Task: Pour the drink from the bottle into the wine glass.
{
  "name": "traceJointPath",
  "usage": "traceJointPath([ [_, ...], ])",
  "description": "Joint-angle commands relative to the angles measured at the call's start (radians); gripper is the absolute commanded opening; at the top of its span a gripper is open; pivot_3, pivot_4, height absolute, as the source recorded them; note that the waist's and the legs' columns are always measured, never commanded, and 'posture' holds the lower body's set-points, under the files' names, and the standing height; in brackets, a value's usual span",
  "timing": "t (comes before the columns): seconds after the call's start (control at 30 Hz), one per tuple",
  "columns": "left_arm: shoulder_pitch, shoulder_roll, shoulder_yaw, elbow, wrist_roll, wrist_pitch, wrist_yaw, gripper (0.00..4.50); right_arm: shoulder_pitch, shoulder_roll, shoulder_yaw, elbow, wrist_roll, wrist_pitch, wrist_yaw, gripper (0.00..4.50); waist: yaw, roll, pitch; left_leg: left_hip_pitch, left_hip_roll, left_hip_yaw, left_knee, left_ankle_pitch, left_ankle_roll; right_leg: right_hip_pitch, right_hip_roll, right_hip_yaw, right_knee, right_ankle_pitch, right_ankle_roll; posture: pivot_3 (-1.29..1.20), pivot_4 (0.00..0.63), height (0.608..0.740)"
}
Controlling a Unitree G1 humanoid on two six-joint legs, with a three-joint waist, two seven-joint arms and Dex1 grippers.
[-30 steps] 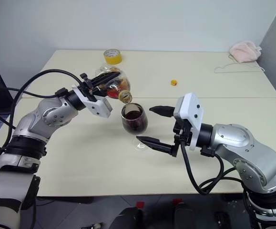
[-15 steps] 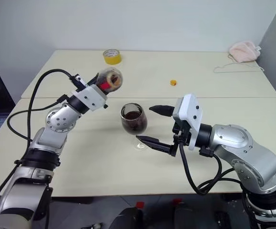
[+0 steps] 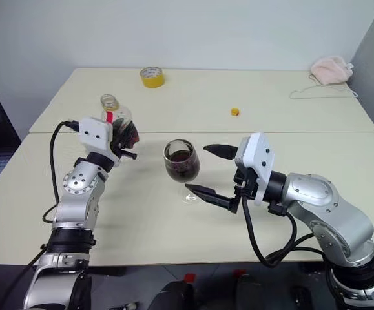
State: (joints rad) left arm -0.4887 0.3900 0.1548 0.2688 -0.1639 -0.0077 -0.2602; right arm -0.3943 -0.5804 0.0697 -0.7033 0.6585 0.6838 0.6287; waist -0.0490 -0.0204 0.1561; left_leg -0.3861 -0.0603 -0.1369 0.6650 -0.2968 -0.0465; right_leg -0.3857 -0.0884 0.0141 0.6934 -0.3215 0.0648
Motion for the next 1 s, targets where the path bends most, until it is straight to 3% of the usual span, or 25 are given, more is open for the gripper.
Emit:
traceJointPath([
  [0.03, 0.003, -0.022, 0.048, -0.014, -0.060, 0.021, -0.004, 0.74, -0.006, 0.012, 0.003, -0.014, 0.000, -0.017, -0.004, 4.50, 0.000, 0.000, 0.000, 0.000, 0.000, 0.000, 0.000, 0.000, 0.000, 0.000, 0.000, 0.000, 0.000, 0.000, 0.000, 0.00, 0.150, 0.740],
  [0.47, -0.035, -0.040, 0.076, 0.142, -0.069, 0.010, -0.020, 0.74, -0.044, 0.026, -0.007, -0.020, 0.024, 0.018, -0.007, 4.50, 0.002, -0.001, 0.000, 0.000, 0.000, 0.000, 0.000, 0.000, 0.000, 0.000, 0.000, 0.000, 0.000, 0.000, 0.000, 0.00, 0.150, 0.740],
  [1.0, -0.030, -0.047, 0.082, 0.171, -0.038, -0.014, 0.042, 0.74, -0.038, 0.015, -0.014, -0.052, 0.067, 0.025, -0.003, 4.50, 0.004, -0.001, 0.000, 0.000, 0.000, 0.000, 0.000, 0.000, 0.000, 0.000, 0.000, 0.000, 0.000, 0.000, 0.000, 0.00, 0.150, 0.740],
])
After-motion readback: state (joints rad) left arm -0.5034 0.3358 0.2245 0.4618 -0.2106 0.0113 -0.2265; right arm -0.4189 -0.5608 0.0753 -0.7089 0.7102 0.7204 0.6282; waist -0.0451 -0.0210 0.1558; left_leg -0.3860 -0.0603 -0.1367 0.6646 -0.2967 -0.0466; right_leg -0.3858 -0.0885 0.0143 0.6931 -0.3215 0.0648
